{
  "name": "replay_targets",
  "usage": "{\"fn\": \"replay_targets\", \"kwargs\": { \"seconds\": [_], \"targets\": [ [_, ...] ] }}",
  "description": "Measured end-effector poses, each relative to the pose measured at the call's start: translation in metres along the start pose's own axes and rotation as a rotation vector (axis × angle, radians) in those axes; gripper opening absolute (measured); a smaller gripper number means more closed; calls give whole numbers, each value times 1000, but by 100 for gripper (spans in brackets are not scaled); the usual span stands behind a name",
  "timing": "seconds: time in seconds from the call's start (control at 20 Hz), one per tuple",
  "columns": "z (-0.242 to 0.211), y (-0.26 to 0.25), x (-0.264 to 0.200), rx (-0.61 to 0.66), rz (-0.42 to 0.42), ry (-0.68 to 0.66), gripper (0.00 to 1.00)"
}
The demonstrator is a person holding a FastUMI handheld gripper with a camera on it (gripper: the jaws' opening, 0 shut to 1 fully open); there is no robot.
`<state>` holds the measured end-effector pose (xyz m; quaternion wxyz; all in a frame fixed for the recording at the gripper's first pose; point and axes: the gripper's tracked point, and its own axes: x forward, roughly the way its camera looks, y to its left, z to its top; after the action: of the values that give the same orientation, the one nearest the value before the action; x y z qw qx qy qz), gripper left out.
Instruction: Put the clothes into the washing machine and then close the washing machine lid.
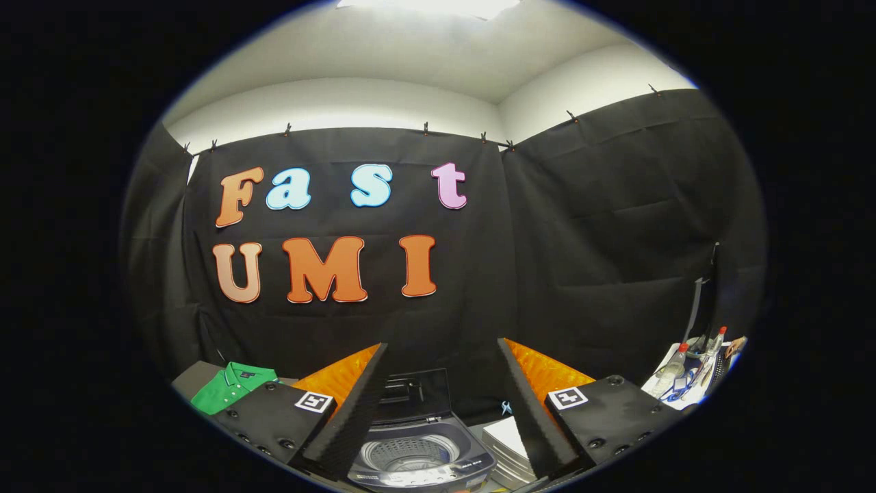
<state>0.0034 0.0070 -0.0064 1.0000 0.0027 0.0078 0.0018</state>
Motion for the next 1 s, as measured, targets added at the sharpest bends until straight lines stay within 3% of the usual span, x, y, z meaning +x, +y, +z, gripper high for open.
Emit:
{"fn": "replay_targets", "kwargs": {
  "seconds": [0.75, 1.0],
  "targets": [
    [7, 24, 0, 30, 27, -19, 99],
    [13, 80, 6, 101, 113, -24, 98]
  ]
}}
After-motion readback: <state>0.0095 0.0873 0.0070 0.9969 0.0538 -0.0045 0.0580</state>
